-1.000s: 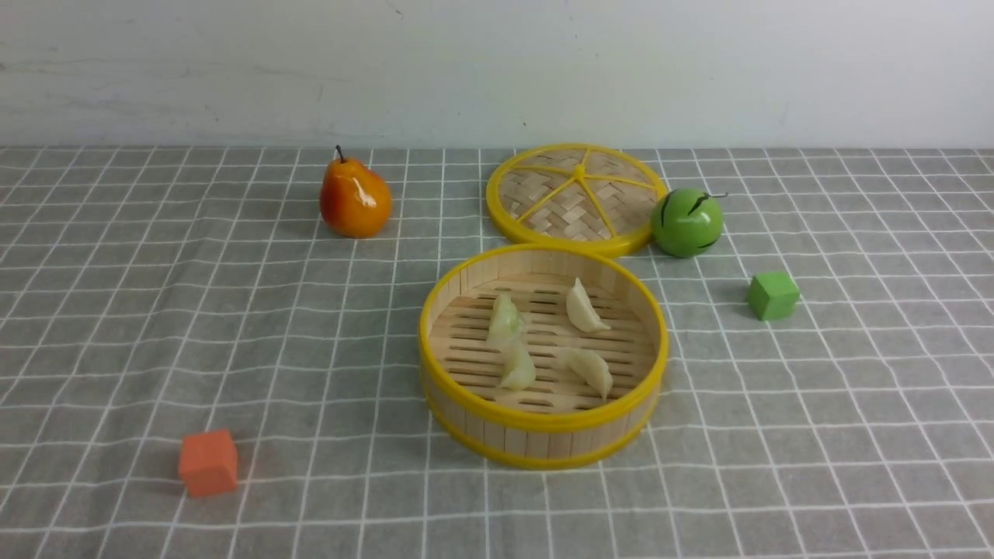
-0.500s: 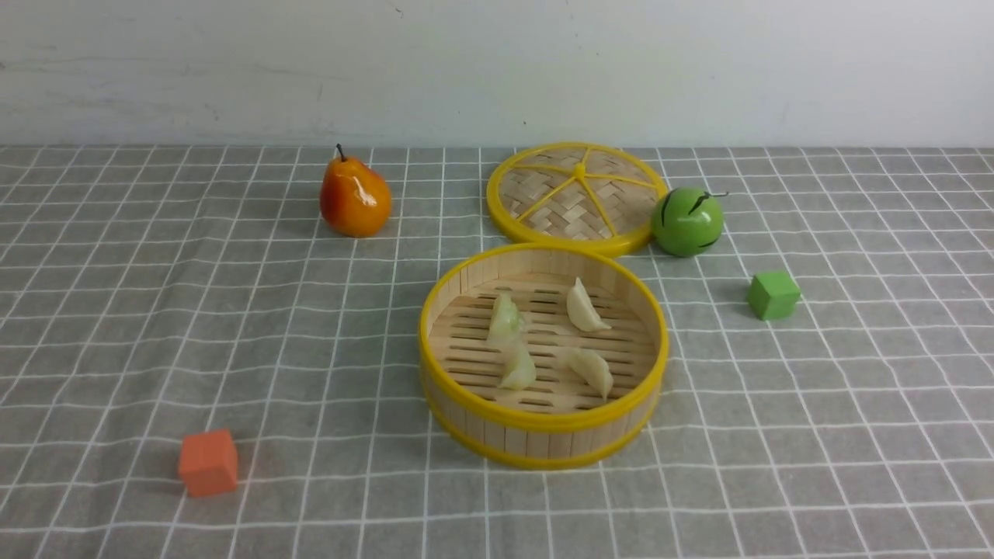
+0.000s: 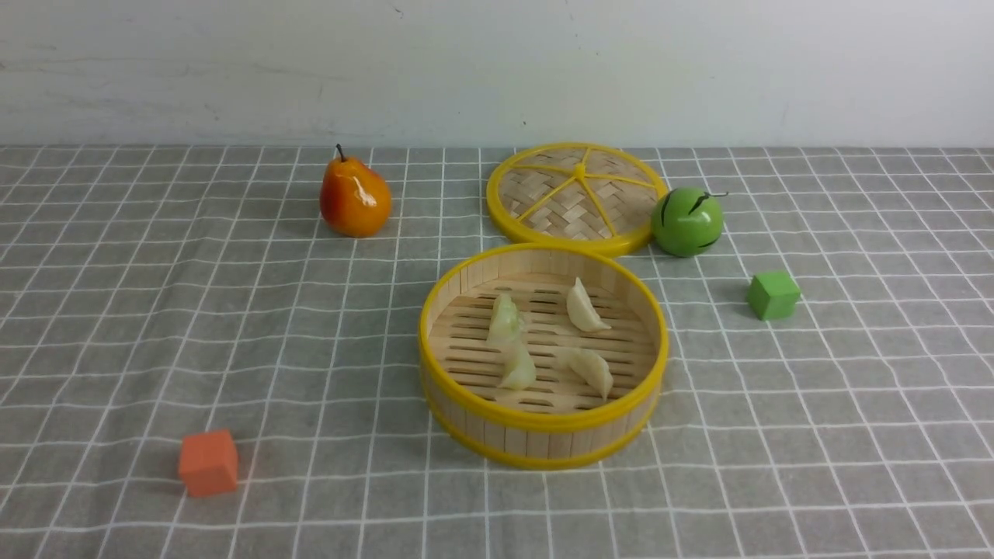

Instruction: Put the dumplings into the steamer on the table with the grey tablecloth.

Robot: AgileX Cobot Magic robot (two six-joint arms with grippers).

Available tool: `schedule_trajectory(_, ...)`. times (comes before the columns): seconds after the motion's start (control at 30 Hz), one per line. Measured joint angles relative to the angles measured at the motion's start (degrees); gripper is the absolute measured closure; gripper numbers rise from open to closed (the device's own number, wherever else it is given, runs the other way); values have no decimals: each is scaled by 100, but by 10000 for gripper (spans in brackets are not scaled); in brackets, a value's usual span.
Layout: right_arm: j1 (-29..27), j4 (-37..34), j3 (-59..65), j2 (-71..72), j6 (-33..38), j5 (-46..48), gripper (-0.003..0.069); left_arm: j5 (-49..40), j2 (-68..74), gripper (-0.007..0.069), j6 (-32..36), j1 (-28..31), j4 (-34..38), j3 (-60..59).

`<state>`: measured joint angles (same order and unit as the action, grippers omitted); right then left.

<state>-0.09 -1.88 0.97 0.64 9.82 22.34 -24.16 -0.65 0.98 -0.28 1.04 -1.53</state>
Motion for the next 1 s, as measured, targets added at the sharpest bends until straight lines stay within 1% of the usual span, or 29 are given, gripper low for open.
schedule_trajectory(1.0,0,0,0,0,0,0,510,0,0,638,5,0,7,0)
